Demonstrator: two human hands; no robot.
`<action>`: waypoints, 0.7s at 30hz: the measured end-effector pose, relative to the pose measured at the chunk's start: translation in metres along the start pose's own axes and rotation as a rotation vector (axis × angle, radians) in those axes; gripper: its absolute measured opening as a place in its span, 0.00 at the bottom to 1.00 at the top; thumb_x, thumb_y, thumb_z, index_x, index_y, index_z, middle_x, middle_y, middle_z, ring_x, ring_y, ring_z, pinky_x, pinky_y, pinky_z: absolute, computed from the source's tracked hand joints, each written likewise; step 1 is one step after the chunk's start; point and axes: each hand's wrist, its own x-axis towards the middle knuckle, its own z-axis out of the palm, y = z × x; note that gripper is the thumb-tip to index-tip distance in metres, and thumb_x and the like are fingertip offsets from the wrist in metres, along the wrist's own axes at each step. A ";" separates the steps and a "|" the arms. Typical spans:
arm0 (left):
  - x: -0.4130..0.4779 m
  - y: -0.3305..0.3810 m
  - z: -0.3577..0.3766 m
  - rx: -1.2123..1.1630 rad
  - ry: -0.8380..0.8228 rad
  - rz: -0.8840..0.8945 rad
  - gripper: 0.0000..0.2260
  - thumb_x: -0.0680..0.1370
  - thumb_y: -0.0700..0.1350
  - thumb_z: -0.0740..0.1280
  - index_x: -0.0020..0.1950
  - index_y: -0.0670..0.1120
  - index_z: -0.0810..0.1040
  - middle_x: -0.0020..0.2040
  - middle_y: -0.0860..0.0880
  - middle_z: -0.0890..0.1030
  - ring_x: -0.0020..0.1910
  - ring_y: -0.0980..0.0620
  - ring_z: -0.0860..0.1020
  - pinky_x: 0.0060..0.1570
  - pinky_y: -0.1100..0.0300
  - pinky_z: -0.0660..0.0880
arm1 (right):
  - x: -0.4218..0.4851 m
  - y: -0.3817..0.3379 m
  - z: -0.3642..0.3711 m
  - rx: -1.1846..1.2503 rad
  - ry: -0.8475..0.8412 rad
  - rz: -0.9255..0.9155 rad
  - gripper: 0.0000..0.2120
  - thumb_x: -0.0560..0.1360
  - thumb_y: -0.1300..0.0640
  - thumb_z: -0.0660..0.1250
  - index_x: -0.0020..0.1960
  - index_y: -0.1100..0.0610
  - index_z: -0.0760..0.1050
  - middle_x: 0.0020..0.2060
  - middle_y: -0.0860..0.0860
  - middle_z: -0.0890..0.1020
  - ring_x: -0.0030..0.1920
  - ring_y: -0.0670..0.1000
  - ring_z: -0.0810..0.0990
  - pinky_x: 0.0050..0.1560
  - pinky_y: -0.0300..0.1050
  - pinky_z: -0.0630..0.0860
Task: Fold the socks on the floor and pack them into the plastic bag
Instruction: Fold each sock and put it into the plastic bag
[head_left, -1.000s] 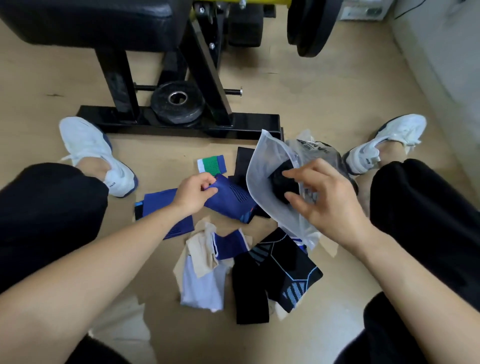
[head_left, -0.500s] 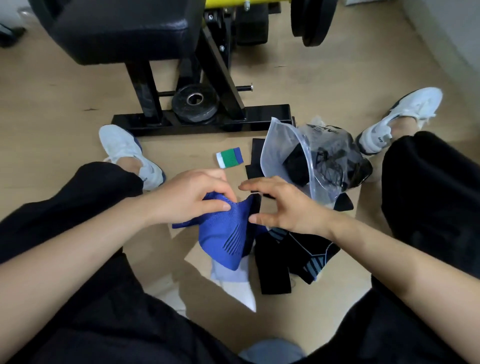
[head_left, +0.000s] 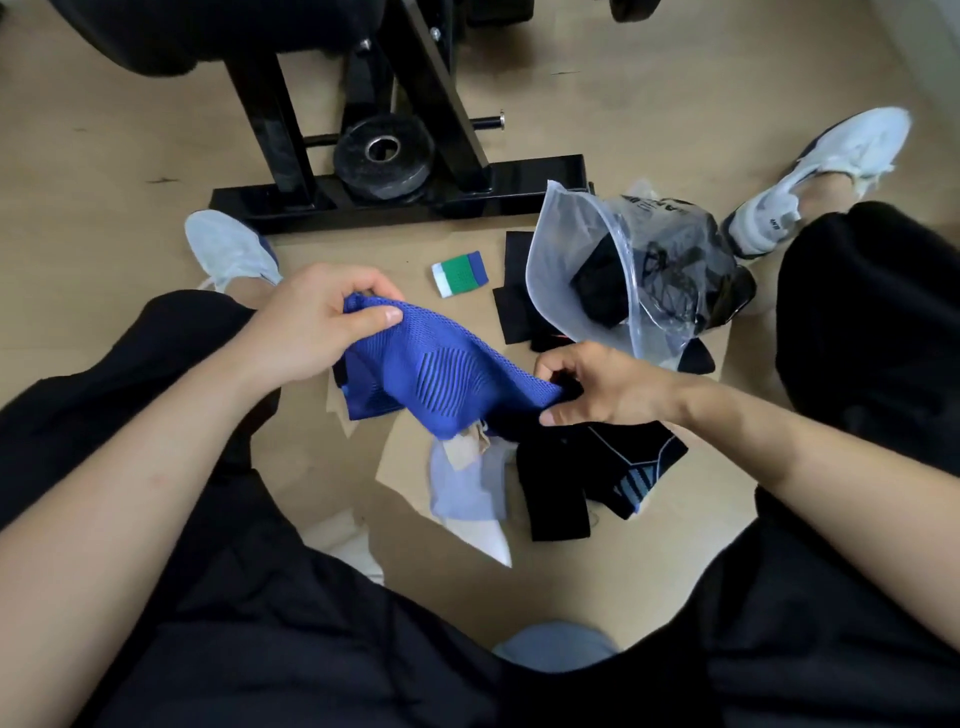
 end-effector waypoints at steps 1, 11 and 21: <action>0.002 -0.002 0.000 -0.005 0.016 -0.015 0.05 0.79 0.44 0.71 0.46 0.55 0.82 0.33 0.64 0.79 0.31 0.63 0.74 0.41 0.56 0.74 | 0.000 0.000 -0.001 -0.019 0.009 -0.012 0.10 0.70 0.65 0.77 0.45 0.61 0.76 0.38 0.43 0.76 0.39 0.37 0.73 0.43 0.32 0.66; 0.004 -0.013 0.005 0.094 0.140 -0.112 0.02 0.78 0.48 0.73 0.45 0.53 0.83 0.39 0.56 0.82 0.34 0.61 0.75 0.37 0.59 0.68 | -0.005 -0.001 -0.025 0.068 0.546 0.017 0.18 0.69 0.63 0.76 0.54 0.47 0.78 0.42 0.55 0.82 0.43 0.57 0.79 0.48 0.49 0.77; 0.004 0.004 0.057 -0.261 0.042 -0.154 0.02 0.73 0.49 0.75 0.44 0.53 0.83 0.35 0.53 0.83 0.35 0.53 0.77 0.44 0.51 0.76 | -0.014 -0.030 -0.021 0.577 0.600 0.086 0.10 0.71 0.69 0.75 0.49 0.59 0.81 0.42 0.60 0.86 0.40 0.53 0.84 0.49 0.48 0.84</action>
